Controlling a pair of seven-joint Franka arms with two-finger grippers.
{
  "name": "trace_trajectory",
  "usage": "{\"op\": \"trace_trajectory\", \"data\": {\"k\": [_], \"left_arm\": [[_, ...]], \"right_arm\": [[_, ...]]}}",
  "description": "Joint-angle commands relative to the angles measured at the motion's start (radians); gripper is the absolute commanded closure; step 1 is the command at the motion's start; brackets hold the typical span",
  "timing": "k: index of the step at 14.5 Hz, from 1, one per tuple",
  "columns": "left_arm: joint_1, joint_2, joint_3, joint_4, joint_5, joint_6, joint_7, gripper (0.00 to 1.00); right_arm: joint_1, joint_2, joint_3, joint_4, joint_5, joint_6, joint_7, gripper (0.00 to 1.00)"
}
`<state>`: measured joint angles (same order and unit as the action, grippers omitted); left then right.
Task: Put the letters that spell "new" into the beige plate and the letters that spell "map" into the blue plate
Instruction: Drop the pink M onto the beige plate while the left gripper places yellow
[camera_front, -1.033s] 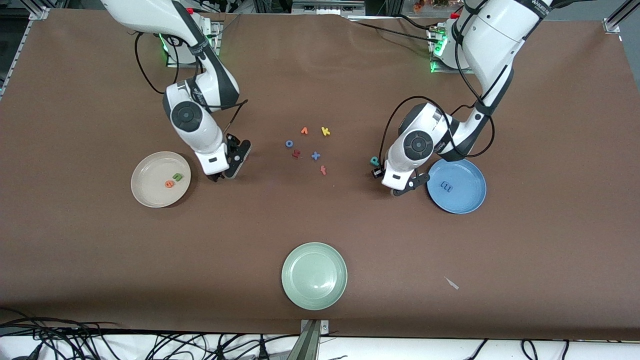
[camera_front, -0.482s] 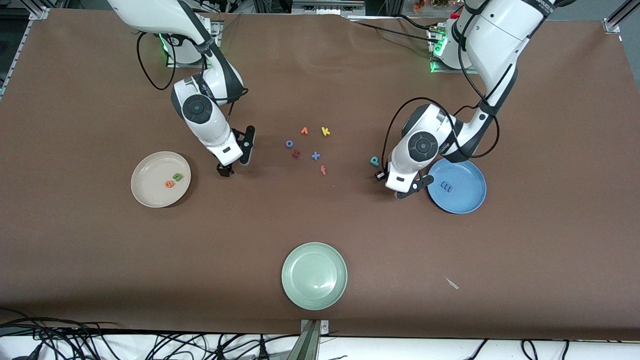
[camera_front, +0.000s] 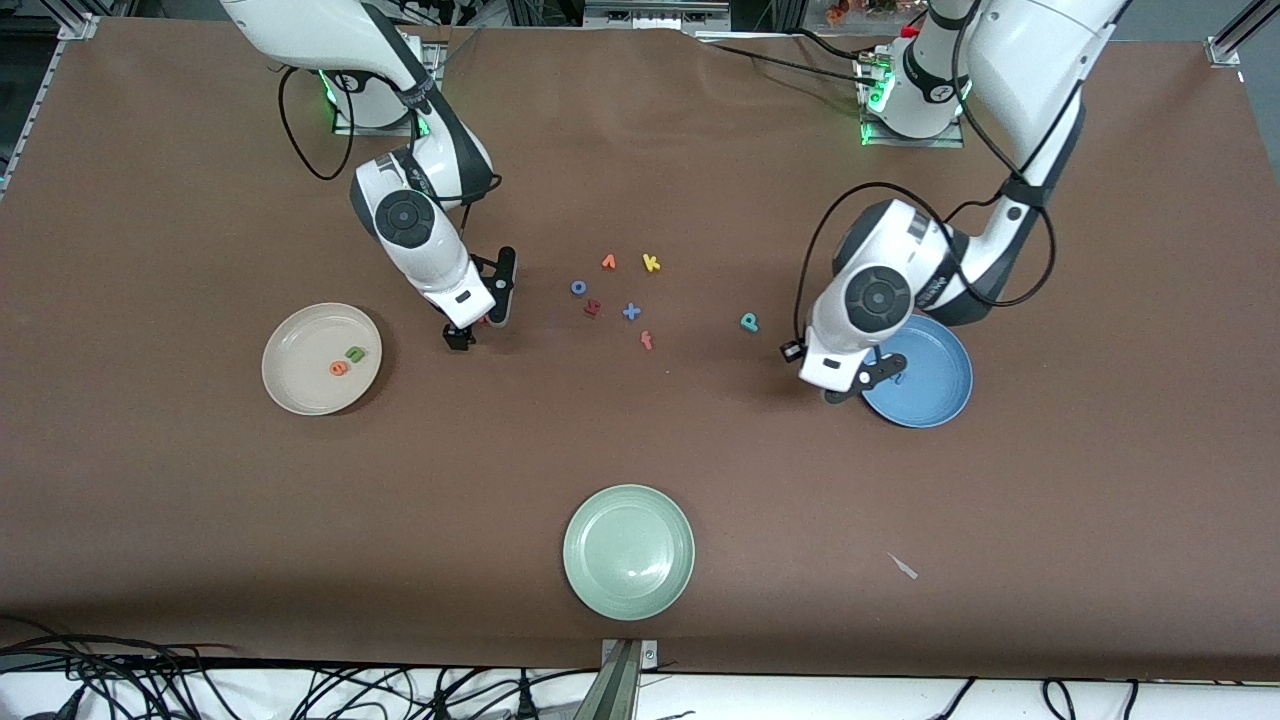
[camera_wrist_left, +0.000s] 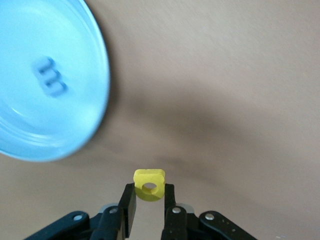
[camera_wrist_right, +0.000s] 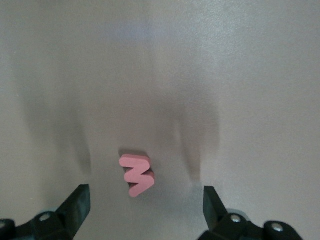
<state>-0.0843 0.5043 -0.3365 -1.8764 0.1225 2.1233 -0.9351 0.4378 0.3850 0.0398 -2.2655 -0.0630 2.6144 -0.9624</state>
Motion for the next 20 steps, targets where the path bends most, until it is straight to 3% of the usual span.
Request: {"op": "trace_trajectory", "data": {"k": [1, 6, 9, 10, 12, 14, 17, 20], "left_arm": [[0.087, -0.007, -0.003, -0.004, 0.060, -0.023, 0.140, 0.91], [0.162, 0.006, -0.004, -0.018, 0.134, -0.022, 0.232, 0.90], [0.179, 0.020, -0.004, -0.026, 0.154, -0.022, 0.234, 0.84], [0.179, 0.025, -0.004, -0.027, 0.154, -0.022, 0.234, 0.74], [0.181, 0.022, -0.006, -0.026, 0.154, -0.023, 0.233, 0.29], [0.181, 0.011, -0.013, -0.021, 0.152, -0.031, 0.219, 0.01], [0.169, -0.010, -0.019, -0.009, 0.138, -0.069, 0.214, 0.01], [0.170, -0.017, -0.033, -0.009, 0.137, -0.072, 0.214, 0.01]], "right_arm": [[-0.005, -0.003, 0.015, -0.016, -0.012, 0.019, -0.018, 0.01], [-0.007, 0.020, 0.026, -0.012, -0.012, 0.029, -0.021, 0.08], [-0.007, 0.026, 0.026, -0.011, -0.012, 0.029, -0.059, 0.36], [-0.007, 0.026, 0.026, -0.011, -0.012, 0.027, -0.061, 0.47], [-0.007, 0.026, 0.026, -0.011, -0.012, 0.027, -0.061, 0.76], [-0.007, 0.026, 0.026, -0.011, -0.012, 0.027, -0.071, 1.00], [-0.007, 0.011, 0.026, 0.015, -0.011, 0.009, -0.072, 1.00], [-0.017, -0.012, 0.003, 0.148, 0.003, -0.243, -0.062, 1.00]]}}
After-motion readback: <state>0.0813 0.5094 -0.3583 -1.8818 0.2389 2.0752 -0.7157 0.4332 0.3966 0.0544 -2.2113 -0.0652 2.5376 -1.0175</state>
